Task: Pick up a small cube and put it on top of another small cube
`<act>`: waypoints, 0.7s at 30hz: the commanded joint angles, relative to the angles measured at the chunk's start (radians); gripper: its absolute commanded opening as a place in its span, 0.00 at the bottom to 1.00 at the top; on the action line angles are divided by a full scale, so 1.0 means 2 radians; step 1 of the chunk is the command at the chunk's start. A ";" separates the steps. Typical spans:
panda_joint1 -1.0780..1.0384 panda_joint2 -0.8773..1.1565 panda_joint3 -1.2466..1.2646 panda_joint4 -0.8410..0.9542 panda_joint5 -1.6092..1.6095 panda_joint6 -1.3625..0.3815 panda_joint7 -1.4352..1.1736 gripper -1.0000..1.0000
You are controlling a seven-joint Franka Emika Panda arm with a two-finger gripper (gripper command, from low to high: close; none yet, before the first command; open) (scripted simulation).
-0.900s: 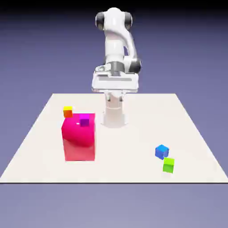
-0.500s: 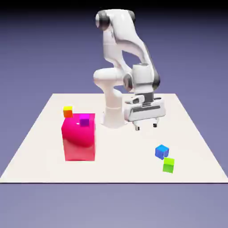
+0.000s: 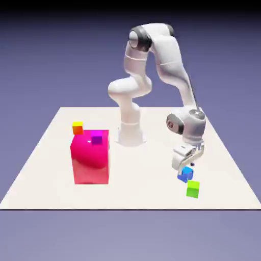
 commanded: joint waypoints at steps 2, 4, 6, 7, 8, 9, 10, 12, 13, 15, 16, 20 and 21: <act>0.000 0.000 0.000 0.000 0.000 0.000 0.000 0.00; -0.006 -0.036 0.008 -0.005 0.008 -0.032 -0.006 0.00; -0.011 -0.072 0.015 -0.009 0.015 -0.063 -0.011 0.00; -0.014 -0.090 0.019 -0.011 0.019 -0.079 -0.014 0.00; -0.022 -0.101 0.025 -0.007 0.020 -0.094 -0.016 0.00; -0.039 -0.095 0.038 0.011 0.015 -0.108 -0.016 0.00; -0.056 -0.090 0.050 0.029 0.009 -0.121 -0.015 0.00; -0.091 -0.079 0.075 0.065 -0.001 -0.149 -0.014 0.00; -0.108 -0.074 0.088 0.084 -0.007 -0.162 -0.014 0.00; -0.143 -0.063 0.113 0.120 -0.017 -0.189 -0.013 0.00; -0.160 -0.057 0.125 0.138 -0.022 -0.203 -0.013 0.00; -0.173 -0.034 0.131 0.156 -0.037 -0.199 -0.006 0.00; -0.168 -0.015 0.124 0.155 -0.047 -0.181 0.001 0.00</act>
